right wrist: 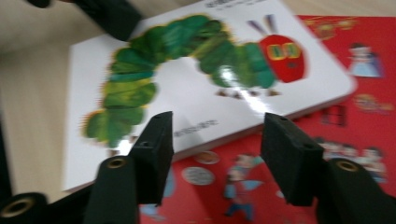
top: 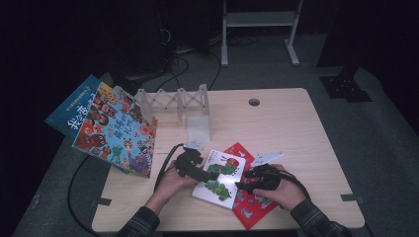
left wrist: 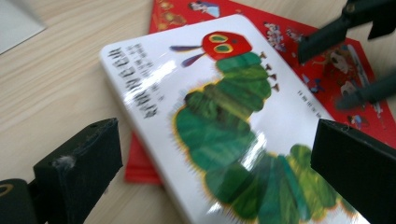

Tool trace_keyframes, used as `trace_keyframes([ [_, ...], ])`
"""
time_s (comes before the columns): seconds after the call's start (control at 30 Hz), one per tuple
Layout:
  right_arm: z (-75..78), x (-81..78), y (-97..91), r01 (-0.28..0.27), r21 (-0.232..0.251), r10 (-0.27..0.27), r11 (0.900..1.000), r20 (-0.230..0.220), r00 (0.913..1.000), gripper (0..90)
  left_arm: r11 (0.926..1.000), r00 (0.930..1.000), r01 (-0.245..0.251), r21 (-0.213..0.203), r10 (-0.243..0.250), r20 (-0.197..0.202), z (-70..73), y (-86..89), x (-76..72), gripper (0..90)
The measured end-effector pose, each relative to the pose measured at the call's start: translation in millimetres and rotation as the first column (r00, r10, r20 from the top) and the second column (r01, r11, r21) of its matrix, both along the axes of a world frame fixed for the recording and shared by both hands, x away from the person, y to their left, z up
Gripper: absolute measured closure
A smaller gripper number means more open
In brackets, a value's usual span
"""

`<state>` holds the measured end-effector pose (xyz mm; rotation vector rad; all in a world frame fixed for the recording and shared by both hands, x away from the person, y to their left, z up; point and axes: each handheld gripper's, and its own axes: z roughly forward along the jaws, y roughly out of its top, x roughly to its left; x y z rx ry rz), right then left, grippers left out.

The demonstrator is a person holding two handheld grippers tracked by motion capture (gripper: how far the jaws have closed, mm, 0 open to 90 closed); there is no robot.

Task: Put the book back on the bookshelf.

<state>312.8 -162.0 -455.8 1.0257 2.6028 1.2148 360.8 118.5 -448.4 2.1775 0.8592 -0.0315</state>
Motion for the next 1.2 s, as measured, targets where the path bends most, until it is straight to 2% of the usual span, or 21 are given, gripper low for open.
trace_keyframes([
  [0.07,-0.4,5.5,-3.3,0.02,-0.013,-0.02,0.9997,0.005,0.9998,52.1,0.9998,1.0,-0.005,0.019,0.005,-0.002,-1.6,6.3,-1.6,0.9],
  [0.13,-1.3,10.8,-5.3,0.035,-0.045,-0.034,0.9984,0.018,0.9993,58.9,0.9995,0.9999,-0.009,0.03,0.009,-0.011,-4.4,11.8,-3.4,1.0],
  [0.23,-3.3,15.5,-5.3,0.033,-0.08,-0.033,0.9962,-0.002,0.9995,67.2,0.9988,0.9996,-0.007,0.049,0.009,-0.026,-7.3,16.1,-4.9,1.0],
  [0.27,-4.1,16.0,-4.9,0.029,-0.09,-0.029,0.9956,-0.005,0.9996,68.8,0.9991,0.999,-0.013,0.041,0.014,-0.043,-8.6,16.2,-5.5,1.0],
  [0.43,-3.9,16.0,-3.0,0.02,-0.095,-0.02,0.9953,0.0,0.9998,70.4,0.9988,0.9961,0.023,0.043,-0.019,-0.086,-15.1,11.5,-6.0,2.9],
  [0.53,-4.2,15.1,-2.8,0.015,-0.093,-0.015,0.9955,0.003,0.9999,70.4,0.9985,0.9949,0.044,0.033,-0.041,-0.092,-15.9,6.6,-7.5,4.4],
  [0.63,-4.6,13.8,-1.7,0.008,-0.09,-0.007,0.9959,0.004,1.0,69.9,0.9987,0.9947,0.042,0.029,-0.039,-0.095,-15.6,6.2,-7.5,3.9],
  [0.7,-5.0,12.6,-0.1,-0.004,-0.084,0.004,0.9965,0.005,1.0,69.7,0.9982,0.9909,0.055,-0.023,-0.057,-0.122,-14.6,6.8,-6.9,5.3],
  [0.73,-5.1,11.7,1.2,-0.009,-0.08,0.009,0.9968,0.001,1.0,69.9,0.9986,0.9907,0.049,-0.019,-0.051,-0.126,-13.9,5.1,-7.4,6.1],
  [0.8,-4.8,10.0,3.1,-0.012,-0.089,0.013,0.996,0.008,0.9999,71.5,0.9985,0.9925,0.054,0.005,-0.053,-0.11,-13.1,3.0,-8.7,5.7],
  [0.97,-4.9,9.2,3.7,-0.007,-0.088,0.008,0.9961,0.007,0.9999,72.3,0.9988,0.9916,0.045,-0.018,-0.047,-0.121,-10.8,4.6,-6.5,5.6],
  [1.07,-4.7,7.9,5.0,-0.012,-0.085,0.012,0.9963,-0.003,0.9999,72.1,0.998,0.9946,0.022,-0.059,-0.028,-0.099,-3.8,6.1,-5.8,5.6],
  [1.13,-4.8,6.6,6.4,-0.019,-0.085,0.019,0.9962,-0.001,0.9998,71.7,0.9947,0.9969,0.009,-0.102,-0.017,-0.077,3.6,7.1,-5.4,5.7],
  [1.2,-4.7,5.6,7.7,-0.025,-0.087,0.025,0.9959,0.0,0.9997,71.2,0.9943,0.9985,0.01,-0.106,-0.016,-0.052,10.1,5.7,-6.2,5.8],
])
